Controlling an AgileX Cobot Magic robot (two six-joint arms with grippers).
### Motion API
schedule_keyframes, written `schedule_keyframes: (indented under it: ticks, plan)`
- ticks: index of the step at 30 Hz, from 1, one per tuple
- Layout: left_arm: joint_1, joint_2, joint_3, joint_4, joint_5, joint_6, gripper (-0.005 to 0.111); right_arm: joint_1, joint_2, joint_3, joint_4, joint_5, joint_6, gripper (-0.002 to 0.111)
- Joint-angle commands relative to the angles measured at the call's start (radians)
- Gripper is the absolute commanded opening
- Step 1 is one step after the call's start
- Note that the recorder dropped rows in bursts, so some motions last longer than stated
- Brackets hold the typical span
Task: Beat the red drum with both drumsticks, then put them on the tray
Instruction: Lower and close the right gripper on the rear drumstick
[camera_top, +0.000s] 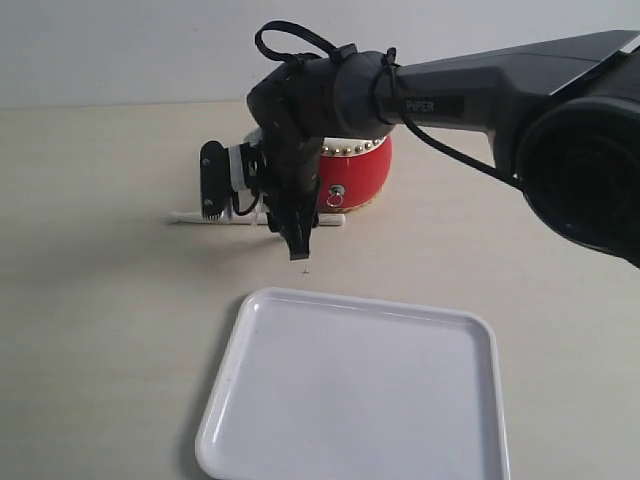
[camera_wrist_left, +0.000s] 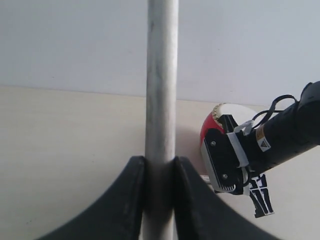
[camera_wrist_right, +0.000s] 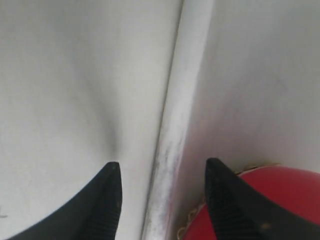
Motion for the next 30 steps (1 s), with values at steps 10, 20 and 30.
schedule_keyframes:
  ticks: [10, 20, 30]
  plan:
    - [0.002, -0.004, 0.001, 0.001, 0.004, 0.016, 0.000, -0.001, 0.050, -0.069, -0.064, 0.083, 0.040, 0.050]
    - [0.002, -0.004, 0.001, 0.001, 0.004, 0.018, 0.000, -0.001, 0.070, -0.069, -0.109, 0.099, 0.069, 0.049]
    - [0.002, -0.004, 0.001, 0.003, 0.004, 0.018, 0.000, -0.001, 0.070, -0.069, -0.101, 0.097, 0.067, 0.033]
